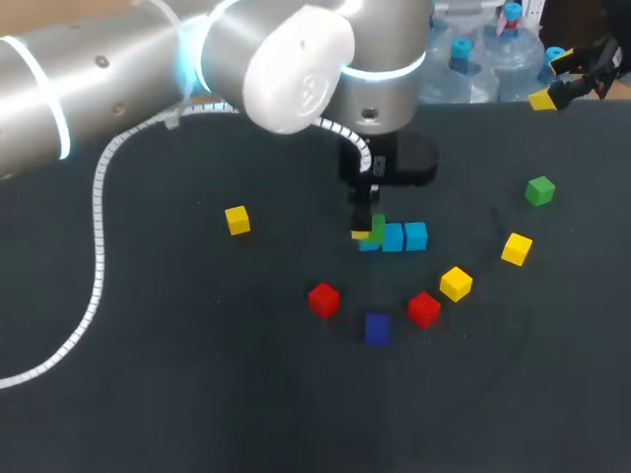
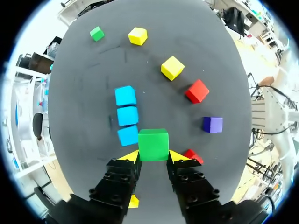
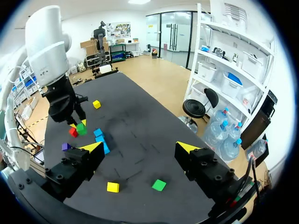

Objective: Place the blue cubes, place green cubes on the blue cubes, place the yellow cubes on the green cubes, then place the red cubes on the yellow cubes, and place purple cube on the red cubes.

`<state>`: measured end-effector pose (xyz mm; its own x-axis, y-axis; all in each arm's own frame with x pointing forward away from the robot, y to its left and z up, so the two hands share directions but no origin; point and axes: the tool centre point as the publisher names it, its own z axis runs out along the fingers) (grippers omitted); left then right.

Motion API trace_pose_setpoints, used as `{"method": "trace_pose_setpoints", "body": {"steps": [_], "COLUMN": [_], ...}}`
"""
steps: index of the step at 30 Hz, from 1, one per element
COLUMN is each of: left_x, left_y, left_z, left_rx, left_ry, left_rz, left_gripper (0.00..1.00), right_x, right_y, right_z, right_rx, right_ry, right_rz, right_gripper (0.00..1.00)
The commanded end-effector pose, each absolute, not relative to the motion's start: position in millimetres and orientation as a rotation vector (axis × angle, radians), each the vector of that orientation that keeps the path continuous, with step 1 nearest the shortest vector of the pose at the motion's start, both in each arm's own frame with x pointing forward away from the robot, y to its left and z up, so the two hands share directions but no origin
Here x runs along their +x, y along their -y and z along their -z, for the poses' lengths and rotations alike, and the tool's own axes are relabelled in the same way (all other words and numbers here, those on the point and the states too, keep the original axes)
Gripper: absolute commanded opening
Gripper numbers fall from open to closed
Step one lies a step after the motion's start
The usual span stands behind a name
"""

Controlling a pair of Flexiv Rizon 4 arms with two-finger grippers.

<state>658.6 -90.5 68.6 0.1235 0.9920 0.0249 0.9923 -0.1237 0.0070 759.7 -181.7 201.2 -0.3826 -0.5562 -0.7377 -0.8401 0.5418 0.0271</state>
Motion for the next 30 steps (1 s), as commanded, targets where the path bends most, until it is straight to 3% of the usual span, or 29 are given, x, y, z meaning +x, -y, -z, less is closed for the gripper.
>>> {"method": "trace_pose_setpoints", "body": {"steps": [1,30], "left_x": [677,701], "left_y": [100,98], "left_z": [-65,-40], "left_rx": [-2.330,-2.376], "left_ry": [2.029,2.037], "left_rz": [0.037,-0.009], "left_gripper": [0.00,0.00], "right_x": [759,759], "right_y": [182,182], "right_z": [-201,-201], "right_rx": [-1.122,-1.122], "right_ry": [-2.089,-2.089], "right_rz": [-0.527,-0.527], "right_gripper": [1.00,1.00]}}
